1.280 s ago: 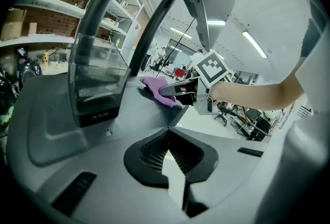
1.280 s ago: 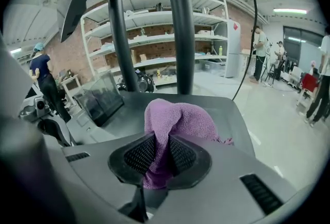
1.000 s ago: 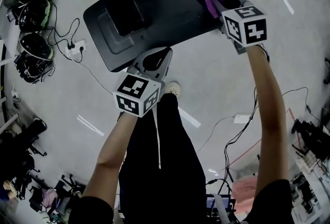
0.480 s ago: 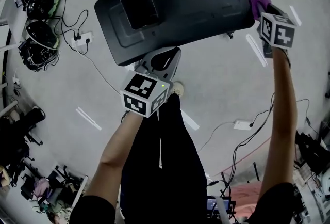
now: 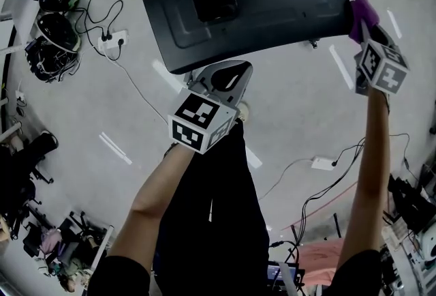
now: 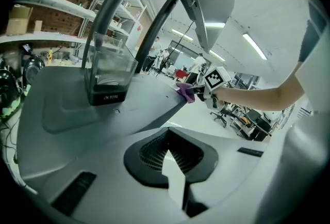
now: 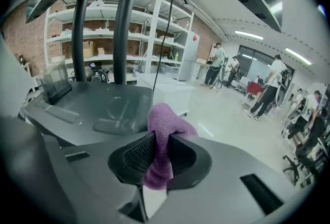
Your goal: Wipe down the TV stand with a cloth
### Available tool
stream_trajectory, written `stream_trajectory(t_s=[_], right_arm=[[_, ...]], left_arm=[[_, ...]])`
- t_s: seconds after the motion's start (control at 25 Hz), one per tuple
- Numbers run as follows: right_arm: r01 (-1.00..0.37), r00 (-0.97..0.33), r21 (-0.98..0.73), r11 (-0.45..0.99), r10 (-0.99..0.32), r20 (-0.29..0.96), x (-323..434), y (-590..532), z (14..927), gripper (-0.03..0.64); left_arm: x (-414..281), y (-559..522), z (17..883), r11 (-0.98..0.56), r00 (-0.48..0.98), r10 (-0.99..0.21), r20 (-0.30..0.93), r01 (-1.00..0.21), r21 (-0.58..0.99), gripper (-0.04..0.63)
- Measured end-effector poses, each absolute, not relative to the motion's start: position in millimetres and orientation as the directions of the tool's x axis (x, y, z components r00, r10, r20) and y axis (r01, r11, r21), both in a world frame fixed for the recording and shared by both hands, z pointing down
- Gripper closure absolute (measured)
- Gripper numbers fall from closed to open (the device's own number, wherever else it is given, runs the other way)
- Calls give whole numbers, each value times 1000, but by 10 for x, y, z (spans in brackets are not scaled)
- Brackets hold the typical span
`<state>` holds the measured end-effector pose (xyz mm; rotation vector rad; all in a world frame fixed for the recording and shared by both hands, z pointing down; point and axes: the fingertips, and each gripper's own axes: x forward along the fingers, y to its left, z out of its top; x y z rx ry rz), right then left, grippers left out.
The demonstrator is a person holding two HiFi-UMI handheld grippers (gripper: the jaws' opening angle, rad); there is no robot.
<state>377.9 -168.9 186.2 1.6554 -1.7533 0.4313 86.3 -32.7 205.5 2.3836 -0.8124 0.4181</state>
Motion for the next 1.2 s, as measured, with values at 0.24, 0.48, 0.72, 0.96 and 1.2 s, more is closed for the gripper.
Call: stream_trajectory(t_s=[0.24, 0.48, 0.72, 0.96, 1.2], right_arm=[[-983, 63, 173, 65, -762, 644, 3507, -1282, 1785, 543], [-988, 88, 152, 11, -772, 630, 3186, -874, 1845, 543], [-991, 51, 126, 38, -770, 636, 2881, -594, 2227, 543], [-993, -5, 92, 78, -788, 616, 2643, -598, 2727, 543], [-997, -46, 28, 76, -812, 581, 2586, -616, 3123, 543]], left_arm=[[664, -102, 2023, -677, 795, -419, 438, -595, 433, 589], [487, 178, 2155, -723, 828, -368, 424, -541, 430, 589], [491, 291, 2512, -721, 836, -367, 407, -532, 443, 589], [568, 283, 3010, -738, 821, -406, 400, -553, 385, 589], [644, 265, 3467, -737, 808, -433, 400, -573, 358, 589]])
